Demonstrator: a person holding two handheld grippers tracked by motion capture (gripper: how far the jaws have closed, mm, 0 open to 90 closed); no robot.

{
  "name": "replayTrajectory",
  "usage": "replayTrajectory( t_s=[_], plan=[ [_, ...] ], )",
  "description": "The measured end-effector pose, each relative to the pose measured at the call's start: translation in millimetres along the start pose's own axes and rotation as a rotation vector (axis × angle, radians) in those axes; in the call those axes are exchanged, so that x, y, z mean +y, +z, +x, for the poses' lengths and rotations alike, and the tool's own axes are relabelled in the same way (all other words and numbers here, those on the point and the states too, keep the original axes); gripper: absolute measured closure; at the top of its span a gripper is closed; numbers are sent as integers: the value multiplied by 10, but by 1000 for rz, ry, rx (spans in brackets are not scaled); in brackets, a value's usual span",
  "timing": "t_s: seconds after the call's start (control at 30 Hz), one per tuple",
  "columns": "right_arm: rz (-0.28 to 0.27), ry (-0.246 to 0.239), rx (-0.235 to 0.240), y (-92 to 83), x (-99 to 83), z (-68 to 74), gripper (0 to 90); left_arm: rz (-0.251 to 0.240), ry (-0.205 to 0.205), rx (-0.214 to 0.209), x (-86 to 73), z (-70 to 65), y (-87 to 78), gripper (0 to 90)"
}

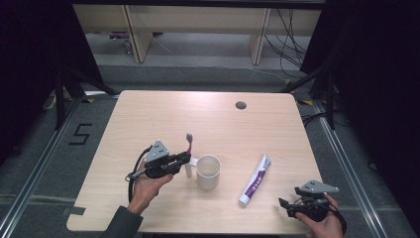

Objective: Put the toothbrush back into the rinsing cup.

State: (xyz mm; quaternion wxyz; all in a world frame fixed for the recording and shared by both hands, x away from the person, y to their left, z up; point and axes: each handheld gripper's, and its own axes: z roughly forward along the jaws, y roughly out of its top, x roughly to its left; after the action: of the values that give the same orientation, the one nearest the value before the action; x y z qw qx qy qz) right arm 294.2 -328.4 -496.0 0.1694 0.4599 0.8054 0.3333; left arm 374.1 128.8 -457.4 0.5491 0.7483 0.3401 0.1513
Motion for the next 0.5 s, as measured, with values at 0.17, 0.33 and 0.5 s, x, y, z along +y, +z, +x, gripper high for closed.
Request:
replayTrajectory(
  t_s=[0.17,0.33,0.5],
  plan=[
    [-5,-21,10,10,3,-17,253,23,-14,-24,-8,10,7,768],
    [15,-26,29,3,9,-33,253,19,-10,-16,20,-9,-8,624],
    [16,-14,8,-11,9,-20,253,9,-37,2,79,-27,-65,474]
  ],
)
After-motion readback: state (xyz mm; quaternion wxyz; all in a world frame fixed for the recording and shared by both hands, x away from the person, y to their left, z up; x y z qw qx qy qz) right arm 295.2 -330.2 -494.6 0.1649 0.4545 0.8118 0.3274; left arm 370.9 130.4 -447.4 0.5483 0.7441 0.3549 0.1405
